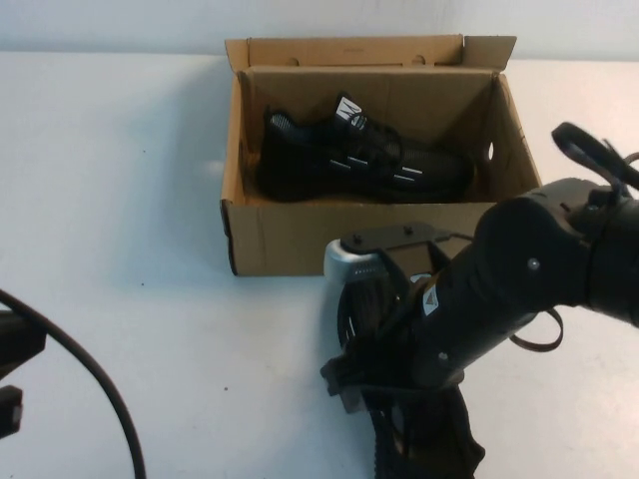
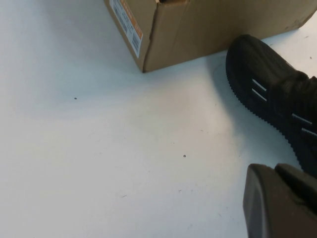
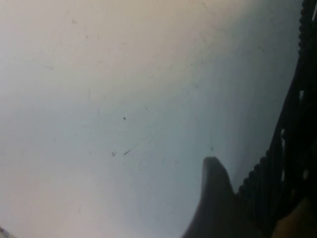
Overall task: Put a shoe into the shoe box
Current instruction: Pick up the shoe from the table
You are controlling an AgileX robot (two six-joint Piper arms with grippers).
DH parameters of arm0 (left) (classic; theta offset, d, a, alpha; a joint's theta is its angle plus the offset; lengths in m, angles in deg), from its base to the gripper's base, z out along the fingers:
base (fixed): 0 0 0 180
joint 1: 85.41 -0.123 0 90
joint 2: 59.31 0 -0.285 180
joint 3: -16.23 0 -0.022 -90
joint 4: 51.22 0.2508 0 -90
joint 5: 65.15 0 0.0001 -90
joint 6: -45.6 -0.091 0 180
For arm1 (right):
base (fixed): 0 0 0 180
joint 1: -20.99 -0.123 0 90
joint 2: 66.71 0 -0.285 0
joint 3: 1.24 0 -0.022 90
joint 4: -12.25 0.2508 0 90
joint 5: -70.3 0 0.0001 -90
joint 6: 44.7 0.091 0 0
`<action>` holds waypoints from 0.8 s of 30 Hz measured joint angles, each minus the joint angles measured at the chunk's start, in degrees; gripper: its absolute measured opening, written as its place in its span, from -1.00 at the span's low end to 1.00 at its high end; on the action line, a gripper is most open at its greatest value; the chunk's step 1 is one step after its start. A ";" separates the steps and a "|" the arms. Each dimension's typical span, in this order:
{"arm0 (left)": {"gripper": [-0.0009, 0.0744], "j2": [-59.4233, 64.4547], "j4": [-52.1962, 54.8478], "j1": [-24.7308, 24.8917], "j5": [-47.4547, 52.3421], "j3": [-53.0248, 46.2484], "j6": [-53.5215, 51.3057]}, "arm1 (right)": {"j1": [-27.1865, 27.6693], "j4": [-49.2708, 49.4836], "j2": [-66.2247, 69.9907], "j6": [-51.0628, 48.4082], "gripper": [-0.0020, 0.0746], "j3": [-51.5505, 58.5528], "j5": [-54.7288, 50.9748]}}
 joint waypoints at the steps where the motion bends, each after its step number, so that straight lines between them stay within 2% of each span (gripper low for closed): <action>1: -0.99 0.00 0.00 0.00 0.00 0.00 0.00 | 0.00 0.08 0.82 0.51 0.00 0.00 0.51; 5: -0.99 0.00 0.00 0.00 0.00 0.00 0.00 | 0.00 -0.06 4.00 1.55 -0.02 0.00 1.38; 7: -0.99 0.00 0.00 0.00 0.00 0.00 0.00 | 0.00 -0.43 5.85 2.24 -0.11 0.00 1.60; 8: -0.99 0.00 0.00 0.00 0.00 0.00 0.00 | 0.00 -0.56 6.63 2.38 -0.19 0.00 1.60; 12: -0.99 0.00 0.00 0.00 0.00 0.09 0.00 | 0.00 -2.15 7.89 2.39 -0.76 0.00 1.60; 14: -0.99 0.00 0.00 0.00 0.00 0.09 0.00 | 0.00 -2.74 7.89 2.39 -0.89 -0.05 1.46; 24: -0.99 0.00 -4.04 0.00 -0.55 0.09 0.00 | -1.08 -7.15 -1.54 -4.27 -0.96 -0.14 -1.25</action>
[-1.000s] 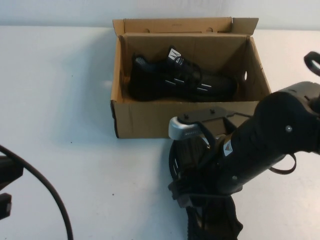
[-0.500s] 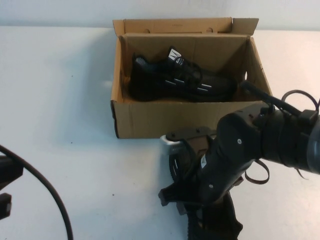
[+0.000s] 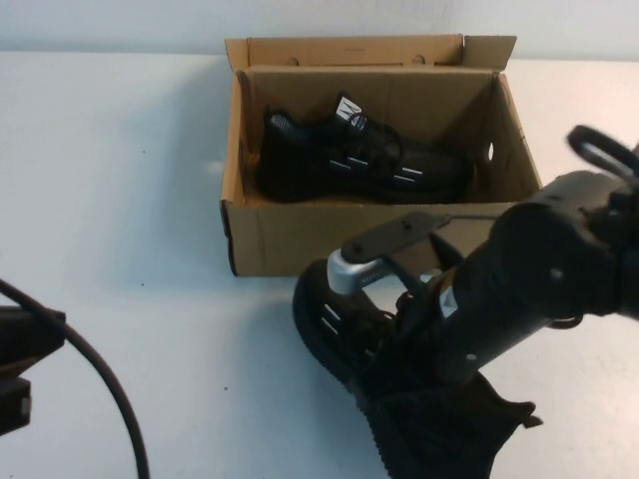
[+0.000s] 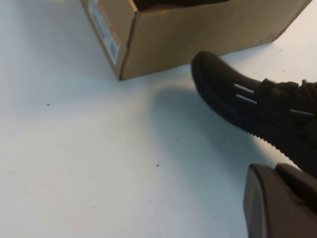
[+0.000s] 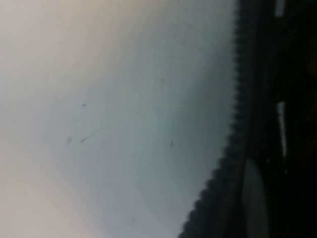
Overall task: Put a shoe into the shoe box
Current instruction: Pick up the shoe from the table, then hand over the shoe
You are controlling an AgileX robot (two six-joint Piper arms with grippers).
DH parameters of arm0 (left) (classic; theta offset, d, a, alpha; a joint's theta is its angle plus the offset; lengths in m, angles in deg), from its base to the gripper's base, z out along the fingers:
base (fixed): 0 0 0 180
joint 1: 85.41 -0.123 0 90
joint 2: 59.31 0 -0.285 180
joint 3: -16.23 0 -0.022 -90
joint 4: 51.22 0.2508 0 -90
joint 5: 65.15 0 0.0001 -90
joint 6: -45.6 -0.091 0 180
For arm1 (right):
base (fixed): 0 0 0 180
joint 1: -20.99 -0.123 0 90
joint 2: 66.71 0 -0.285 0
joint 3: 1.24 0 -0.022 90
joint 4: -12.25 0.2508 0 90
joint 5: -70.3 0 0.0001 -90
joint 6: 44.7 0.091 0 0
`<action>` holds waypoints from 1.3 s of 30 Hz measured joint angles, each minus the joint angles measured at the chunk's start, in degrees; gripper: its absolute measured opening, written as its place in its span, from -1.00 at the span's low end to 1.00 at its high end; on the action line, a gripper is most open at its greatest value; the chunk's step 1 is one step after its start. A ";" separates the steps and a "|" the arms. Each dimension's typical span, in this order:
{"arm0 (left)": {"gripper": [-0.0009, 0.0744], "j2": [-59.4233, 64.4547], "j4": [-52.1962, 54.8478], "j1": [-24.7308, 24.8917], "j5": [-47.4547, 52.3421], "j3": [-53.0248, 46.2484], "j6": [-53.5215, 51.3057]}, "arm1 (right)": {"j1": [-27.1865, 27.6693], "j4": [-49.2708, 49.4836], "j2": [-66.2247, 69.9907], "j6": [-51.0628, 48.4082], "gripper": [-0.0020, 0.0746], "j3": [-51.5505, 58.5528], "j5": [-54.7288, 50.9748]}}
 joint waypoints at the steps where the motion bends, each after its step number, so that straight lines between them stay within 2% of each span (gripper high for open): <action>1: -0.99 0.00 -0.92 0.00 -0.24 0.00 0.00 | 0.00 -0.03 -1.70 -1.16 -0.96 0.00 -0.85; 7: -0.99 0.84 -7.09 0.00 -0.60 0.00 0.23 | -0.09 -1.63 -10.99 -11.55 -0.96 0.00 -4.61; 15: -0.99 8.86 -17.54 0.00 2.17 0.00 -3.72 | -0.09 -10.74 -19.06 -27.58 -0.96 0.00 -7.00; 21: -0.99 18.67 -26.78 0.00 2.54 0.00 -9.30 | -0.09 -13.52 -20.67 -30.02 -0.96 0.00 -7.40; 31: -0.99 31.99 -53.29 0.00 7.48 0.00 -21.54 | -0.09 -14.13 -23.95 -35.42 -0.96 0.00 -12.33; 36: -0.97 34.89 -55.06 0.00 6.16 0.00 -22.05 | -0.09 -12.54 -27.67 -37.34 -0.96 0.00 -13.39; 39: -0.78 35.29 -55.24 0.00 4.49 0.00 -22.05 | -0.09 -12.09 -29.11 -37.54 -0.96 0.00 -13.52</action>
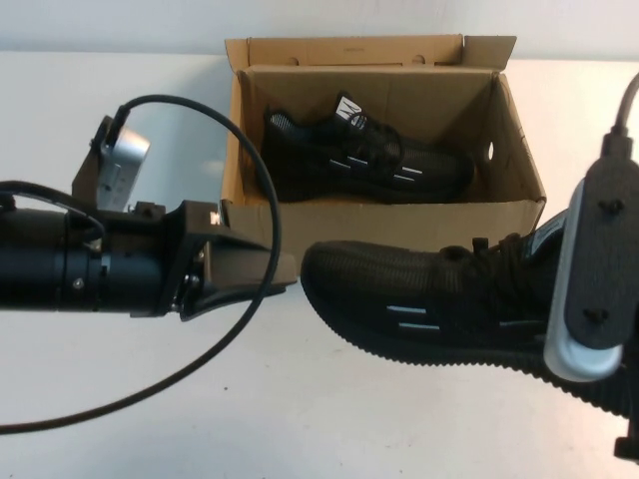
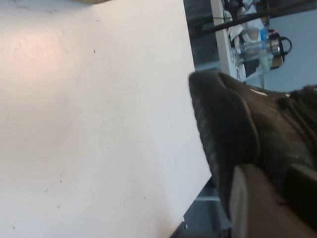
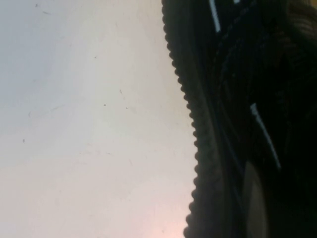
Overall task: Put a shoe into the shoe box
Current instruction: Hand over the shoe
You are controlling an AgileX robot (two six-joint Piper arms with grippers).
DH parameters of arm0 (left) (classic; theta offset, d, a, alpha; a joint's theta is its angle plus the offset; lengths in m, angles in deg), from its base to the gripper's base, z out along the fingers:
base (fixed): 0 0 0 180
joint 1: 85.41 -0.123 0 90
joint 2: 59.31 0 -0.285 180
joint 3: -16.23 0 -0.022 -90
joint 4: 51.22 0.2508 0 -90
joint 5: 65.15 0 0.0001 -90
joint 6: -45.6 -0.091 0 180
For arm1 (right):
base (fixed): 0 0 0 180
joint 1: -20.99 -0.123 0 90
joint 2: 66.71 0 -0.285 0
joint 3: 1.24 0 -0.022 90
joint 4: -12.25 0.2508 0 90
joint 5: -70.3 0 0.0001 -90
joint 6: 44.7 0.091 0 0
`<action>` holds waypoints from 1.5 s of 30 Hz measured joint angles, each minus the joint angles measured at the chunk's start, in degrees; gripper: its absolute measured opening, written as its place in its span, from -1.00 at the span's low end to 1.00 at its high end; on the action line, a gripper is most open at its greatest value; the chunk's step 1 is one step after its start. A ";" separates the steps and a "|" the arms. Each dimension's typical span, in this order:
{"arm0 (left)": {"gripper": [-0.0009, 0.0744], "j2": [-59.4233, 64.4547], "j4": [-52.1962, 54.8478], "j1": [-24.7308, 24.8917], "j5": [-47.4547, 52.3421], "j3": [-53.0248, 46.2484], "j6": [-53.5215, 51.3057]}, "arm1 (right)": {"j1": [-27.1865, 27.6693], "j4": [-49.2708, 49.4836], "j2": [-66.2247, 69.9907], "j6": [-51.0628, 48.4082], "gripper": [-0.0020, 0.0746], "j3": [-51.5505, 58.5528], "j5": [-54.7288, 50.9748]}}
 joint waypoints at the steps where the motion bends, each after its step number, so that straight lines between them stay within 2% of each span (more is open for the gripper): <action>1: -0.64 0.09 -0.19 0.00 -0.46 0.00 0.00 | 0.00 0.00 -0.29 0.00 -0.96 0.00 0.00; 3: -0.29 0.21 -0.81 0.00 -1.02 0.00 0.00 | 0.00 0.00 -0.50 -0.03 -0.96 0.00 -0.23; 5: 0.18 0.21 -1.71 0.00 -1.24 0.00 0.00 | 0.00 0.00 -0.59 -0.42 -0.96 0.00 -0.34; 7: 0.53 0.33 -2.38 0.00 -1.24 0.00 0.23 | 0.00 0.00 -0.61 -1.28 -0.96 0.00 -0.45; 9: 0.72 0.72 -3.06 0.00 -0.78 0.00 0.73 | 0.00 0.52 -0.61 -1.70 -0.96 0.00 -0.30; 11: 0.80 1.74 -4.76 0.00 0.25 0.00 0.97 | 0.00 1.76 -0.61 -2.96 -0.96 0.00 0.50; 18: 0.80 5.99 -9.63 0.00 4.97 0.00 1.09 | 0.00 6.86 -0.71 -6.27 -0.96 0.00 4.55; 30: 0.80 7.42 -11.68 0.00 8.95 0.04 0.33 | 0.00 7.37 -0.71 -6.86 -0.96 0.00 7.74; 33: 0.74 7.42 -11.78 0.00 8.99 0.13 0.18 | 0.00 8.21 -0.38 -7.30 -0.96 0.00 7.74; 37: 0.49 7.42 -11.78 0.00 8.99 0.13 0.09 | 0.00 8.96 0.33 -7.46 -0.96 0.10 7.87; 45: -0.40 7.65 -11.30 0.00 7.26 0.13 -3.60 | 0.00 9.33 1.50 -7.56 -0.96 0.10 8.68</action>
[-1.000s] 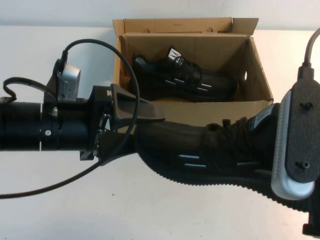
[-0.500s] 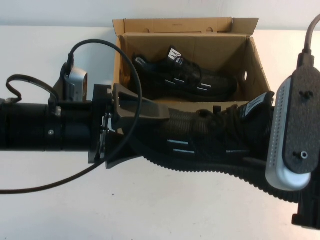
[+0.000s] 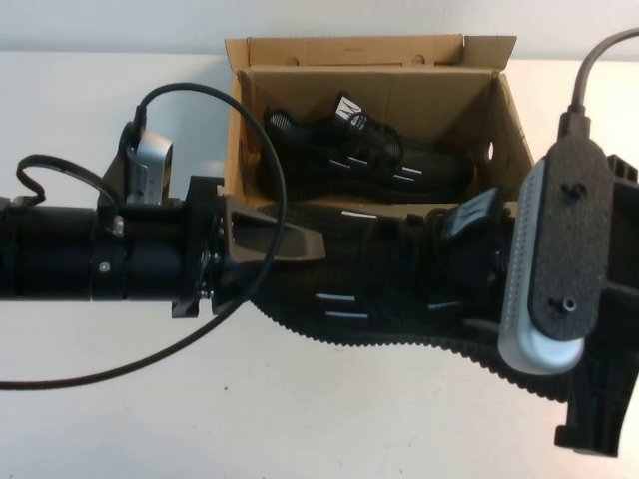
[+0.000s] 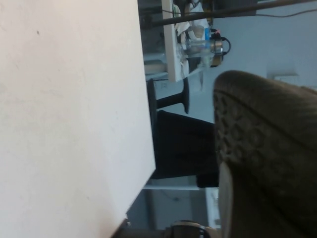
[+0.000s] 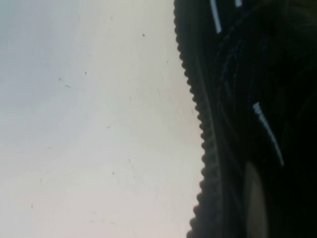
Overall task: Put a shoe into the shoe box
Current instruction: Hand over the shoe
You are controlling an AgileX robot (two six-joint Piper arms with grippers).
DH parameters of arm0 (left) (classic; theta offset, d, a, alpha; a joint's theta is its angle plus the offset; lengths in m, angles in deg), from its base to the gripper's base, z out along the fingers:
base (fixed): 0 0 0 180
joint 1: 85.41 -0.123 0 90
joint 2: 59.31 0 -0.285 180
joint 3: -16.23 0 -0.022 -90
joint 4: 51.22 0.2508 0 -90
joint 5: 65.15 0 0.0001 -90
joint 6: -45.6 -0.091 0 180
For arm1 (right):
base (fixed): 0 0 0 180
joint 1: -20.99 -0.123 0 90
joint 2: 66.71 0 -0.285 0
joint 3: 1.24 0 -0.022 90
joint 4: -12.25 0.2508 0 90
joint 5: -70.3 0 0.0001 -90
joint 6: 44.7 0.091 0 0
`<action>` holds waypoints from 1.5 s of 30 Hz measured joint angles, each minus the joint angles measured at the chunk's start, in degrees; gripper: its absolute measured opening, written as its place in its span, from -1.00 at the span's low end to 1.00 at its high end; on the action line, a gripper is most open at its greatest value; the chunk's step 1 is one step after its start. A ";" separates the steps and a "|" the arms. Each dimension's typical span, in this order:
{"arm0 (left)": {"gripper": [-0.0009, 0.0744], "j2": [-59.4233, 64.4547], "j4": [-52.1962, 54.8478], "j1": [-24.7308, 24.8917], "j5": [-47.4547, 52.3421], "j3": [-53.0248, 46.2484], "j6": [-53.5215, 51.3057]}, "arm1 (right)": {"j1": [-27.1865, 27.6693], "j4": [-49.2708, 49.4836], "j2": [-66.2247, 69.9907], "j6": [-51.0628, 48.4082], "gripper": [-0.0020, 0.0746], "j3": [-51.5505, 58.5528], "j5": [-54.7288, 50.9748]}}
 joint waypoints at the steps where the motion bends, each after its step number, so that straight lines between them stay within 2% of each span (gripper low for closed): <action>1: -0.47 -0.02 0.16 0.00 -0.32 0.00 -0.82 | 0.00 0.35 0.10 0.00 -0.96 0.00 0.38; 8: -0.52 -0.02 0.37 0.00 -0.81 0.00 -4.66 | 0.00 1.52 0.23 0.00 -0.96 0.00 1.15; 11: -0.56 -0.02 0.37 0.00 -0.90 0.00 -5.39 | 0.00 2.84 0.23 0.00 -0.88 0.00 1.15; 14: -0.57 -0.02 0.71 0.00 -0.59 0.00 -5.51 | 0.00 4.24 0.23 0.00 -0.66 0.00 1.97; 21: -0.60 -0.02 1.29 0.00 -0.04 0.00 -5.96 | 0.00 5.29 0.23 3.50 0.13 0.00 2.96; 24: -0.60 -0.02 1.29 0.00 -0.01 0.00 -6.67 | 0.00 6.78 0.23 5.10 0.27 0.00 3.09; 34: -0.61 -0.02 1.29 0.00 0.07 0.00 -7.87 | 0.00 8.69 0.23 5.61 0.31 0.00 3.09; 45: -0.61 -0.02 1.29 0.00 0.07 0.00 -9.09 | 0.00 7.74 -1.20 8.98 0.15 0.00 2.18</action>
